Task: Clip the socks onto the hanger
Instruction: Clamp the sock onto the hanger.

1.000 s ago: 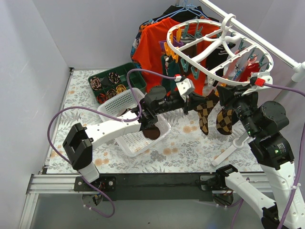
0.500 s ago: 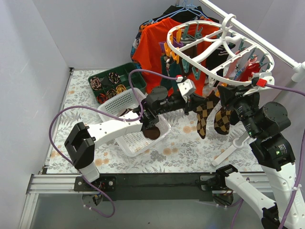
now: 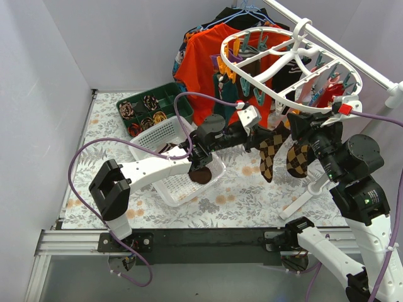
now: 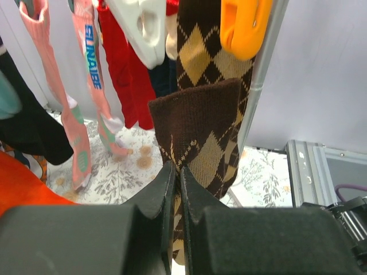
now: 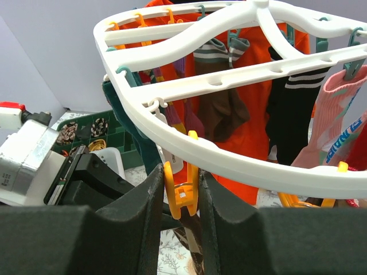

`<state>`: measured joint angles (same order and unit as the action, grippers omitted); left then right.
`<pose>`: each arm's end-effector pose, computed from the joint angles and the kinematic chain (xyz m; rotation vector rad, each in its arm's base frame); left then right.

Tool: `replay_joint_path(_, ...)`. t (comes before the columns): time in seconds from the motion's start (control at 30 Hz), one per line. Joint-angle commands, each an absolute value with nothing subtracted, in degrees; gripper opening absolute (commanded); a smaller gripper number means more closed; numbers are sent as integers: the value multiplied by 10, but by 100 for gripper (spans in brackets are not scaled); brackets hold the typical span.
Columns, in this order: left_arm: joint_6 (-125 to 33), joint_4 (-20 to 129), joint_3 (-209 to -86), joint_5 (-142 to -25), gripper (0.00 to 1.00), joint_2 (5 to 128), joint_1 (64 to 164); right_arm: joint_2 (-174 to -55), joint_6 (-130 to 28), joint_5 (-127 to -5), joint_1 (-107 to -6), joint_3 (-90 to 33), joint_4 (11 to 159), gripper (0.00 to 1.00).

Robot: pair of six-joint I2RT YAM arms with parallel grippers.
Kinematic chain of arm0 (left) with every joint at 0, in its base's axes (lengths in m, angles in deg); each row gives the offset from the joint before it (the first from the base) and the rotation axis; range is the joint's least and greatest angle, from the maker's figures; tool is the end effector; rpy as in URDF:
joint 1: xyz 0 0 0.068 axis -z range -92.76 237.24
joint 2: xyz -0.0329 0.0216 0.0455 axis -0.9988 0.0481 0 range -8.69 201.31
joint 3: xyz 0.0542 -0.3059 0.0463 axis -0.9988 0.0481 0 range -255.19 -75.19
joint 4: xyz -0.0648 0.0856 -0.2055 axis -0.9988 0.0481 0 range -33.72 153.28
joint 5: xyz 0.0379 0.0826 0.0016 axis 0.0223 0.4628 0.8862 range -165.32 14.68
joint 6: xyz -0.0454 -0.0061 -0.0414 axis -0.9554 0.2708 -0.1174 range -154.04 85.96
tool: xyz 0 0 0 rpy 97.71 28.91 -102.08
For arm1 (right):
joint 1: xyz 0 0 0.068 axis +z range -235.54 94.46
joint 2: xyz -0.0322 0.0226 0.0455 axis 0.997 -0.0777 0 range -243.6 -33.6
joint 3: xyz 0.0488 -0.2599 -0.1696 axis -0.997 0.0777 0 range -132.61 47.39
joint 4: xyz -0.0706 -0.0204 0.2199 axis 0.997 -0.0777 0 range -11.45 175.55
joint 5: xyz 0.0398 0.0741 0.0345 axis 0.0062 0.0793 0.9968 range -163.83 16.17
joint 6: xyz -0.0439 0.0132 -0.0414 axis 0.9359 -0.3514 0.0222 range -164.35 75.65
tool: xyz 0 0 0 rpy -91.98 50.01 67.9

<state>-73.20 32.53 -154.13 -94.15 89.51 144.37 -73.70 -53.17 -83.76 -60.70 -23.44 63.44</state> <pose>0.2058 -0.3461 0.4124 0.5645 1.6256 -1.5518 0.0549 0.0164 0.4894 -0.0561 1.4315 0.3613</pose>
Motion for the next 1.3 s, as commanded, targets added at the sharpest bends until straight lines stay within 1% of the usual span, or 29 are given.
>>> replay_joint_path(0.0,-738,299,-1572,-944,0,876,1447,-731,-527,-841,-604,-247,657,1)
replay_joint_path(0.67,-749,274,-1586,-961,0,866,1446,-727,-525,-838,-603,-245,657,1)
replay_joint_path(0.93,-740,288,-1543,-954,0,849,1446,-727,-523,-841,-604,-250,657,1)
replay_joint_path(1.27,-733,296,-1543,-966,0,845,1446,-725,-519,-845,-603,-254,656,1)
